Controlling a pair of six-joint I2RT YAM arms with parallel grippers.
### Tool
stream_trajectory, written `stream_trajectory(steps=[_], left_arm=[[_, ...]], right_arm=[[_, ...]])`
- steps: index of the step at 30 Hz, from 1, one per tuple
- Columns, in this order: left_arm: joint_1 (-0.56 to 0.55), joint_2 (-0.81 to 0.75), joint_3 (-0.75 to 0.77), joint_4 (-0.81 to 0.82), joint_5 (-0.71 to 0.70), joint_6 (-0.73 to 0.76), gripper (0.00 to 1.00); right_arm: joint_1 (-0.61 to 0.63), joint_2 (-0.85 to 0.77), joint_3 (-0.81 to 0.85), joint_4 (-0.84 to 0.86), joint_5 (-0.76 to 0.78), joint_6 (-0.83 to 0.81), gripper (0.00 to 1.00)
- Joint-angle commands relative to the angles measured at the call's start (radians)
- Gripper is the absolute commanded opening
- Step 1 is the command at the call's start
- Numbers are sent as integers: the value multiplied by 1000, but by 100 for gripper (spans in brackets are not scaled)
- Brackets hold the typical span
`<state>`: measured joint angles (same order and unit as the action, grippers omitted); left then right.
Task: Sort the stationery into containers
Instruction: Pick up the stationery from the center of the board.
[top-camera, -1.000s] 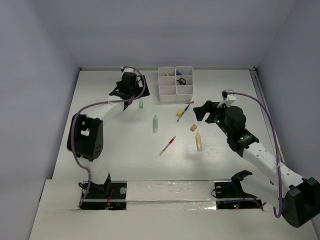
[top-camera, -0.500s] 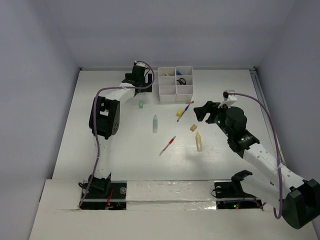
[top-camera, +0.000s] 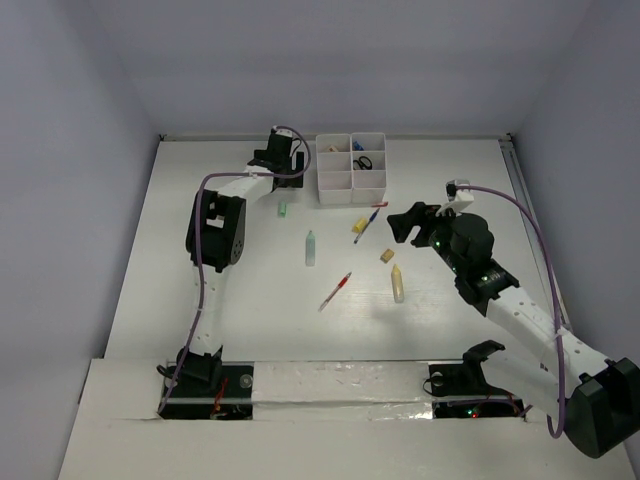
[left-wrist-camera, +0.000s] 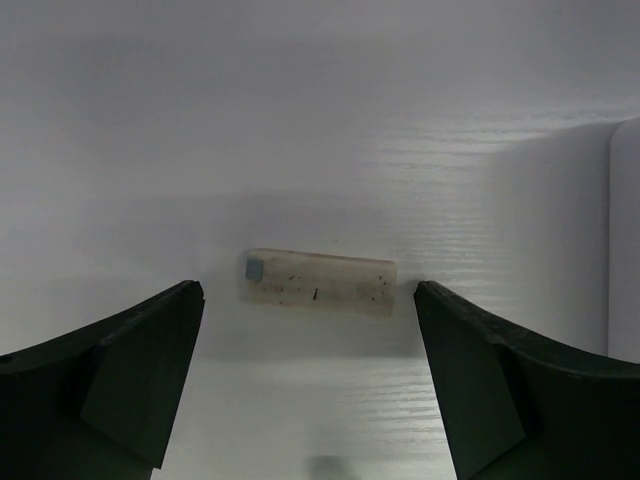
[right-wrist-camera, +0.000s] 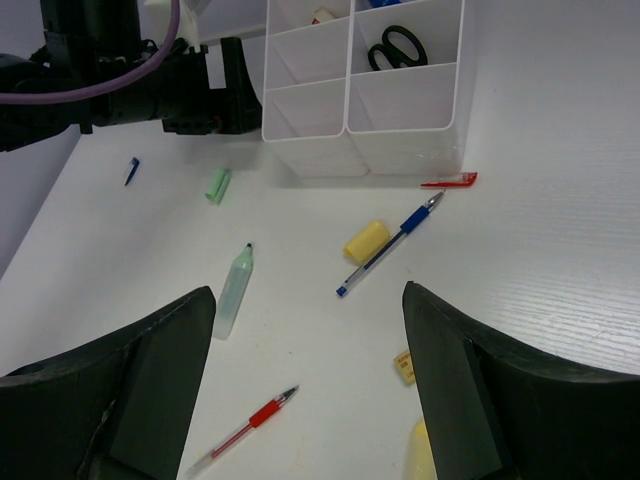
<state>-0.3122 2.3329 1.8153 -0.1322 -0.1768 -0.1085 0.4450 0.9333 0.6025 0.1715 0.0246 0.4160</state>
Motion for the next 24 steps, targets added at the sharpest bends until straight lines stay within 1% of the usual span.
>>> stream_trajectory(steps=[1, 3, 7, 9, 10, 11, 14, 15, 16, 21, 24], left_arm=[[1, -4, 21, -4, -3, 13, 84], [1, -1, 18, 5, -1, 12, 82], [1, 8, 15, 11, 7, 7, 71], [1, 8, 10, 14, 8, 7, 69], [1, 6, 9, 16, 8, 6, 60], [1, 5, 6, 17, 10, 6, 55], [1, -6, -1, 23, 11, 6, 53], [1, -9, -1, 26, 13, 6, 50], [1, -13, -1, 26, 13, 6, 42], [1, -49, -8, 29, 0, 4, 40], [1, -107, -20, 25, -9, -5, 40]], right_arm=[[1, -7, 6, 49, -8, 4, 81], [1, -5, 8, 46, -5, 4, 81], [1, -7, 6, 48, -3, 4, 81], [1, -7, 6, 49, -2, 1, 81], [1, -7, 6, 49, -2, 3, 81], [1, -5, 6, 49, -2, 4, 81], [1, -2, 6, 49, 0, 3, 81], [1, -2, 8, 48, 4, 3, 81], [1, -1, 6, 46, 5, 1, 81], [1, -4, 6, 45, 15, 0, 81], [1, -4, 6, 45, 17, -2, 81]])
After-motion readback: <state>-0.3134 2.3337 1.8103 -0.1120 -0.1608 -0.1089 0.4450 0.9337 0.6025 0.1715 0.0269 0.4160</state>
